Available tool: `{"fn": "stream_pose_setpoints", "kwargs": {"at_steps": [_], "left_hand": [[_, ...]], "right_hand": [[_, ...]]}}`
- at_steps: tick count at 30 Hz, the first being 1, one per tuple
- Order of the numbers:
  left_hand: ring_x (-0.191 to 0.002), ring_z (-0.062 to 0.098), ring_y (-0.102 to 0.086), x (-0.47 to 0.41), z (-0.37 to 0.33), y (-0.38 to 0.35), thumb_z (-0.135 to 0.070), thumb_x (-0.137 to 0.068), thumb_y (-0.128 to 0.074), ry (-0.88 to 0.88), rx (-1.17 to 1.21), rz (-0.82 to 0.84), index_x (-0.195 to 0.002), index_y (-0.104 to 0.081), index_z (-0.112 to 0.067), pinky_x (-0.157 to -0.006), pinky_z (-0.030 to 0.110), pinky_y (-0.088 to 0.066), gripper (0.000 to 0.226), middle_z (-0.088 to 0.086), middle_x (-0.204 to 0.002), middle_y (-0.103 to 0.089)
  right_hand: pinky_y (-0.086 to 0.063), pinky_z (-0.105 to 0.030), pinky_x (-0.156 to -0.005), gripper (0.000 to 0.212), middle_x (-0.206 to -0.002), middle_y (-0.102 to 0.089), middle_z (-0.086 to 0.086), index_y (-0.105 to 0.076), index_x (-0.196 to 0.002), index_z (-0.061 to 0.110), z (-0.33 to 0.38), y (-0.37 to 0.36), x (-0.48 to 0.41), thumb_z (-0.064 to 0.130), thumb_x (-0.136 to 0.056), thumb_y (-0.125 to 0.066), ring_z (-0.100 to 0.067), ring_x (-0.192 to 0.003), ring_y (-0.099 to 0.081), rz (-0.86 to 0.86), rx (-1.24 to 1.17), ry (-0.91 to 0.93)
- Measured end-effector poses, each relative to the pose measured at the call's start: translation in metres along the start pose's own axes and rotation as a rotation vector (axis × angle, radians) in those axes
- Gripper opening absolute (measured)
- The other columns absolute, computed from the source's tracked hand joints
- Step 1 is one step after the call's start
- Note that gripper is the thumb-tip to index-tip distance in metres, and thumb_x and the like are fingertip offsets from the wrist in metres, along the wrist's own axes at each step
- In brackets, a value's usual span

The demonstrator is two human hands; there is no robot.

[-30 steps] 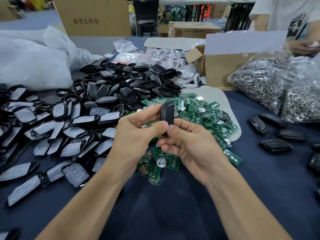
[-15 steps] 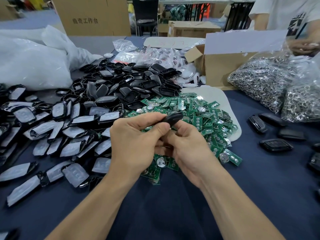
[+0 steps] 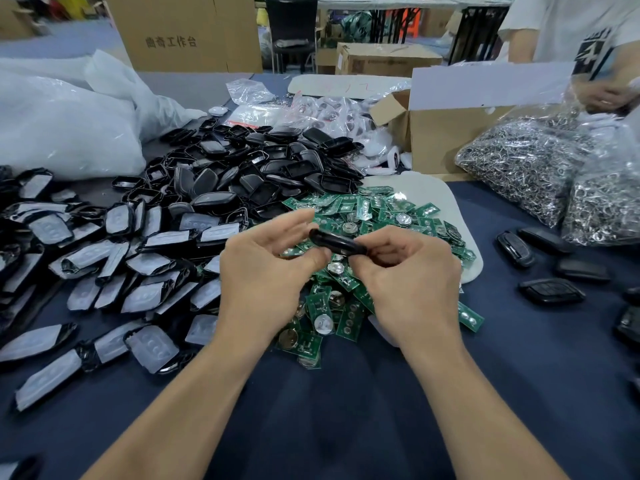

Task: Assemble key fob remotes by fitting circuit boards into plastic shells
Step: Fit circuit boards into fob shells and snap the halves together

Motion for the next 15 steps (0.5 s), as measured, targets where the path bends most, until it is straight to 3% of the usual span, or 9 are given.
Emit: {"fn": "stream_pose_setpoints", "kwargs": {"at_steps": [4, 7, 11, 15], "left_hand": [[-0.080, 0.009, -0.078, 0.001, -0.011, 0.000, -0.007, -0.071, -0.090, -0.080, -0.003, 0.054, -0.090, -0.082, -0.046, -0.070, 0.031, -0.065, 0.044, -0.016, -0.093, -0.080], [-0.071, 0.005, -0.073, -0.001, -0.012, -0.001, -0.002, -0.072, -0.091, -0.092, 0.004, 0.045, -0.084, -0.083, -0.043, -0.064, 0.021, -0.061, 0.044, -0.011, -0.083, -0.080], [-0.075, 0.004, -0.074, -0.001, -0.014, 0.001, 0.003, -0.074, -0.088, -0.106, 0.048, 0.041, -0.085, -0.084, -0.034, -0.069, 0.012, -0.054, 0.039, -0.007, -0.083, -0.080], [-0.083, 0.018, -0.076, 0.001, -0.016, -0.004, 0.005, -0.077, -0.084, -0.120, 0.071, 0.106, -0.090, -0.083, -0.028, -0.070, 0.024, -0.059, 0.035, -0.003, -0.090, -0.081]], "right_hand": [[-0.051, -0.017, -0.055, 0.023, -0.067, -0.069, 0.023, -0.077, -0.077, 0.037, -0.001, 0.000, 0.002, 0.016, -0.076, -0.087, -0.005, -0.061, -0.066, -0.024, 0.057, 0.016], [-0.046, -0.013, -0.055, 0.022, -0.069, -0.069, 0.020, -0.079, -0.083, 0.035, 0.001, -0.002, 0.003, 0.016, -0.076, -0.086, -0.007, -0.062, -0.065, -0.018, 0.046, 0.049], [-0.051, -0.016, -0.061, 0.024, -0.072, -0.072, 0.018, -0.081, -0.086, 0.035, 0.005, -0.002, 0.002, 0.015, -0.075, -0.086, -0.008, -0.064, -0.068, 0.009, -0.104, 0.064], [-0.051, -0.019, -0.062, 0.024, -0.076, -0.074, 0.020, -0.082, -0.089, 0.035, 0.010, -0.004, 0.003, 0.015, -0.076, -0.086, -0.006, -0.063, -0.064, 0.038, -0.203, 0.096]]}}
Point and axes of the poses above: each hand's wrist, its own x-axis away from the middle knuckle, its own y-axis out of the back of the hand, z = x × y, the point moved 8 cm from there along -x, towards the middle knuckle
